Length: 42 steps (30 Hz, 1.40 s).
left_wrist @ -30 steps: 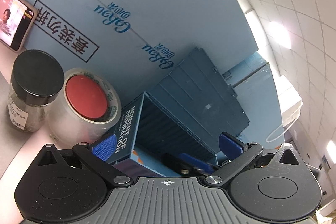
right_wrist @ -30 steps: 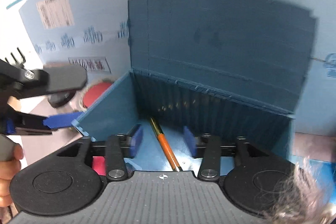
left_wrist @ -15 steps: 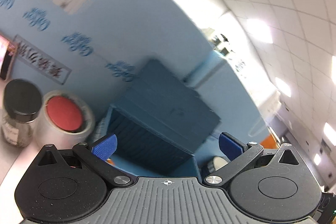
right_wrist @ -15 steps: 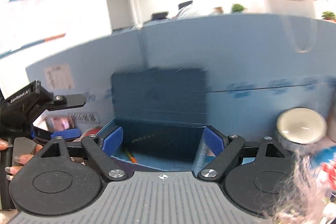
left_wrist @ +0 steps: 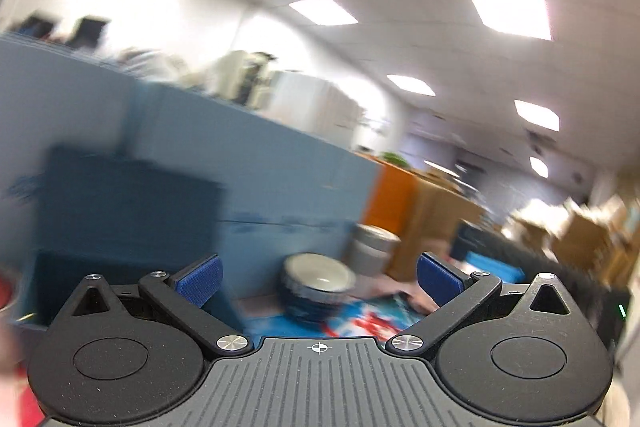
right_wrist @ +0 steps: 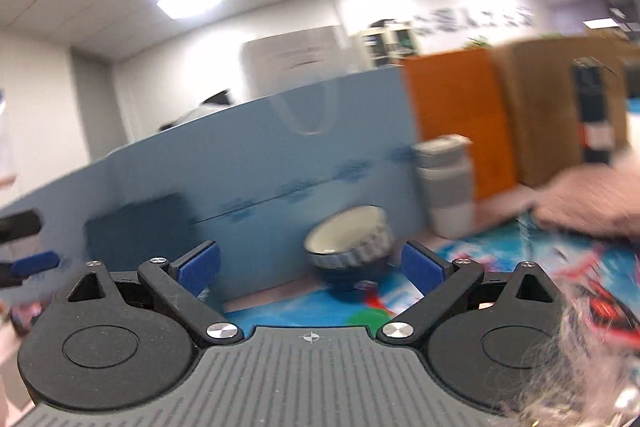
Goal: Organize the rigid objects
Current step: 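Withdraw the right tool from the box while the left tool moves toward the green jar, then grasp the green-lidded jar with the left tool and lift it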
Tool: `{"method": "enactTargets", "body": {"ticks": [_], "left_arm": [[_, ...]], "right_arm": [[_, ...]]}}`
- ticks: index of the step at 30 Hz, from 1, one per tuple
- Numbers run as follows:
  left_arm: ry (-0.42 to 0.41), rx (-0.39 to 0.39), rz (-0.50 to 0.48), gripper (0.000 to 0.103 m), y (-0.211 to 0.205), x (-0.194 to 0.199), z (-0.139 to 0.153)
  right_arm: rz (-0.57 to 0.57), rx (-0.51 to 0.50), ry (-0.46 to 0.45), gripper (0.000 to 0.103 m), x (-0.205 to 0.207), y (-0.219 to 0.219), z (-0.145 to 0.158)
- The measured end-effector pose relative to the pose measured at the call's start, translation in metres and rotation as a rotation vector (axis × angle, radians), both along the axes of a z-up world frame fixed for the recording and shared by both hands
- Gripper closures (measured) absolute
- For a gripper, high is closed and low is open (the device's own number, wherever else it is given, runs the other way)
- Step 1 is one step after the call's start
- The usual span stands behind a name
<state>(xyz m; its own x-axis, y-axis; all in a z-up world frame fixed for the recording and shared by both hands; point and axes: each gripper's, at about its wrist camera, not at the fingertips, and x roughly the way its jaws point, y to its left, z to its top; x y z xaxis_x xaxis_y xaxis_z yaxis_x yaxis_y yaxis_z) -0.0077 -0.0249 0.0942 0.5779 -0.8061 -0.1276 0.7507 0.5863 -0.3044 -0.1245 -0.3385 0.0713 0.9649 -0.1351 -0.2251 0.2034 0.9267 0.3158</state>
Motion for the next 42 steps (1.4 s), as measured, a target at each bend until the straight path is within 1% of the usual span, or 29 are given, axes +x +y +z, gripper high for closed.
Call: {"method": "enactTargets", "body": {"ticks": [3,6,8,10,12,14,16,18,21,23,24,27,29,30,31,32,34,35,36,42], "left_arm": [[-0.076,0.044,-0.087,0.000,-0.036,-0.015,-0.013],[-0.130,0.131,-0.097,0.000,-0.073,-0.023,-0.031],[-0.140,0.207,-0.093,0.000,-0.100,-0.018,-0.044],[-0.116,0.268,-0.107,0.000,-0.123,-0.011,-0.058],[-0.085,0.297,-0.099,0.000,-0.140,-0.006,-0.070],[-0.088,0.342,-0.081,0.000,-0.155,-0.001,-0.081],[-0.079,0.384,-0.058,0.000,-0.170,0.004,-0.089],[-0.052,0.421,-0.045,0.000,-0.185,0.012,-0.098],[-0.014,0.477,-0.050,0.001,-0.204,0.019,-0.108],[-0.012,0.512,-0.030,0.002,-0.216,0.024,-0.114],[0.002,0.523,-0.014,0.004,-0.220,0.026,-0.115],[0.046,0.517,-0.013,0.007,-0.226,0.035,-0.117],[0.054,0.517,-0.016,0.009,-0.230,0.039,-0.118],[0.064,0.517,-0.023,0.014,-0.233,0.042,-0.118],[0.083,0.514,-0.030,0.021,-0.235,0.045,-0.119],[0.109,0.508,-0.037,0.025,-0.236,0.049,-0.121],[0.160,0.485,-0.058,0.044,-0.240,0.056,-0.124],[0.179,0.478,-0.067,0.048,-0.241,0.058,-0.126],[0.190,0.469,-0.073,0.056,-0.241,0.059,-0.126],[0.178,0.440,-0.088,0.058,-0.233,0.054,-0.118]], "right_arm": [[-0.049,0.043,-0.019,0.006,-0.014,-0.024,-0.014],[-0.099,0.085,-0.046,0.006,-0.022,-0.041,-0.028],[-0.108,0.122,-0.068,0.006,-0.023,-0.051,-0.037],[-0.104,0.158,-0.094,0.005,-0.021,-0.057,-0.049],[-0.089,0.179,-0.096,0.005,-0.016,-0.062,-0.059],[-0.075,0.212,-0.082,0.005,-0.010,-0.067,-0.068],[-0.070,0.244,-0.100,0.005,-0.010,-0.072,-0.075],[-0.100,0.263,-0.132,0.005,-0.015,-0.075,-0.079],[-0.165,0.266,-0.168,0.005,-0.024,-0.075,-0.082],[-0.171,0.284,-0.182,0.005,-0.026,-0.076,-0.084],[-0.171,0.291,-0.189,0.005,-0.027,-0.077,-0.085],[-0.168,0.299,-0.191,0.005,-0.025,-0.078,-0.086],[-0.163,0.302,-0.189,0.005,-0.025,-0.078,-0.086],[-0.157,0.305,-0.188,0.005,-0.025,-0.078,-0.086],[-0.152,0.309,-0.188,0.005,-0.025,-0.078,-0.086],[-0.151,0.312,-0.189,0.005,-0.025,-0.078,-0.087],[-0.151,0.316,-0.189,0.005,-0.026,-0.078,-0.087],[-0.151,0.319,-0.190,0.005,-0.026,-0.078,-0.087],[-0.152,0.321,-0.191,0.005,-0.026,-0.079,-0.087],[-0.162,0.330,-0.181,0.005,-0.026,-0.080,-0.088]]}}
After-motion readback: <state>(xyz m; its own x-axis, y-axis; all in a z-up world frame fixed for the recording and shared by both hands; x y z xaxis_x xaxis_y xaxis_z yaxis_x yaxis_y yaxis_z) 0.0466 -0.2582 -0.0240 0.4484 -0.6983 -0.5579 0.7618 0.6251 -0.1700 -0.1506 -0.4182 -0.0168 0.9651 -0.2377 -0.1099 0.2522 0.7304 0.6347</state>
